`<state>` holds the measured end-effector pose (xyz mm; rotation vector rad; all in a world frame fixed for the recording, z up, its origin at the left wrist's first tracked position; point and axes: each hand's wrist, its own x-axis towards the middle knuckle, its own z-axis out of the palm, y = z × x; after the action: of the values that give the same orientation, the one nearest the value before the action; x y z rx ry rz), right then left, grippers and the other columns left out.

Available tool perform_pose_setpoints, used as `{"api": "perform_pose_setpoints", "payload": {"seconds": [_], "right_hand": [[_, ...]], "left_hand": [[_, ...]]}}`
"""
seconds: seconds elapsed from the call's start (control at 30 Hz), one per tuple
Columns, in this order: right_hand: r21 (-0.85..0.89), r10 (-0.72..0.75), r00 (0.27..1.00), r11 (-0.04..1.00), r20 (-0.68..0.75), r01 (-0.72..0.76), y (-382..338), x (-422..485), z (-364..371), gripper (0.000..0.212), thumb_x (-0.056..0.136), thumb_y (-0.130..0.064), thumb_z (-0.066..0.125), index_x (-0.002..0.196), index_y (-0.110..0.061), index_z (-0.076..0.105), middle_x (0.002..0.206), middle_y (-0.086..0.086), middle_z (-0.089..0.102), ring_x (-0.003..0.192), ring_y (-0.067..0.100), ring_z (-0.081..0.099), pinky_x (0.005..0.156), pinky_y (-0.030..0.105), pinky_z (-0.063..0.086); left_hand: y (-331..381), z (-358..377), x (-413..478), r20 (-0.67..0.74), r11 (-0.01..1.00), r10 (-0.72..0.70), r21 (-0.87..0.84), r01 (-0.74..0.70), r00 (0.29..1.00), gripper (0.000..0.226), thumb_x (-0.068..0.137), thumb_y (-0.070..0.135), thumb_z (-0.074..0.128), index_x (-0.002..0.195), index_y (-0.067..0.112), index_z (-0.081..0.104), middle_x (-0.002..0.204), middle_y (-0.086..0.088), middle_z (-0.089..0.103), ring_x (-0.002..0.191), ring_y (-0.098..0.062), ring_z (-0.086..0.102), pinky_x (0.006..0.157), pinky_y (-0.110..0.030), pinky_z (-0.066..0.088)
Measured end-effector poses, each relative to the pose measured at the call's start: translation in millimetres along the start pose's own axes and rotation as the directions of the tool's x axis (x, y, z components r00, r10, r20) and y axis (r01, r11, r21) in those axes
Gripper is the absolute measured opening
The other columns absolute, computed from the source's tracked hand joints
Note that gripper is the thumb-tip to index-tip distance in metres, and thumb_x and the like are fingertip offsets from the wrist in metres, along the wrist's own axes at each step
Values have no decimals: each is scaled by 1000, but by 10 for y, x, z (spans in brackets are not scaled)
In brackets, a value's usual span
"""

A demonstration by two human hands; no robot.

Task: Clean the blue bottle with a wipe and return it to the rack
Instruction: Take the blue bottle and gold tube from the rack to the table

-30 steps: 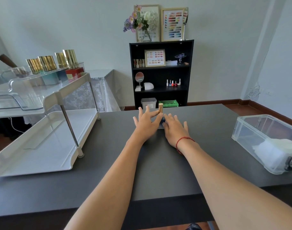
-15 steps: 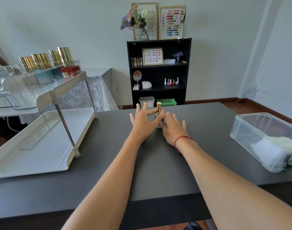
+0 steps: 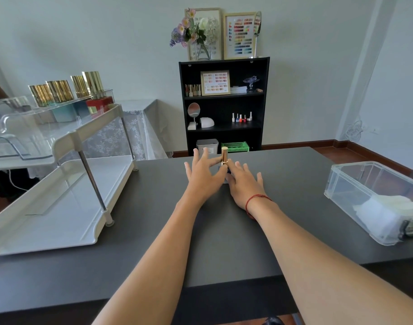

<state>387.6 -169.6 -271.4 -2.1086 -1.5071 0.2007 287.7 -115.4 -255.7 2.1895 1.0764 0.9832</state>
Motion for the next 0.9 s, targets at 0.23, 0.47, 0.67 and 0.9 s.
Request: {"api": "perform_pose_setpoints", "payload": {"seconds": [0.23, 0.47, 0.67, 0.9], "right_hand": [[-18, 2, 1000, 1000, -2, -2, -8, -1, -1, 49, 103, -30, 25, 150, -27, 13, 159, 3, 14, 148, 22, 2, 117, 52, -2], [-16, 4, 1000, 1000, -2, -4, -1, 6, 9, 49, 102, -30, 26, 149, -27, 14, 159, 4, 15, 148, 24, 3, 117, 54, -1], [-11, 5, 1000, 1000, -8, -5, -5, 2, 5, 49, 103, -29, 26, 150, -28, 14, 159, 3, 15, 148, 23, 3, 117, 53, -2], [-2, 4, 1000, 1000, -2, -4, 5, 18, 6, 48, 103, -30, 25, 150, -28, 14, 159, 4, 15, 148, 23, 3, 117, 53, -2]], "left_hand": [[-32, -33, 6, -132, 998, -17, -54, 10, 991, 28, 87, 34, 61, 115, 30, 64, 156, -5, 25, 148, -20, 5, 119, -48, 3], [-16, 12, 31, -31, 1000, 0, 19, 1, 1000, 33, 91, 32, 54, 124, 30, 59, 157, -7, 22, 148, -22, -1, 117, -49, -3], [-27, -13, 20, -90, 999, -26, -30, 24, 996, 33, 88, 34, 58, 121, 30, 59, 157, -5, 23, 148, -22, 3, 119, -50, 6], [-25, 25, 50, -16, 1000, -2, 20, 3, 1000, 32, 93, 32, 52, 125, 30, 58, 156, -5, 26, 148, -24, 2, 116, -51, -2]]}}
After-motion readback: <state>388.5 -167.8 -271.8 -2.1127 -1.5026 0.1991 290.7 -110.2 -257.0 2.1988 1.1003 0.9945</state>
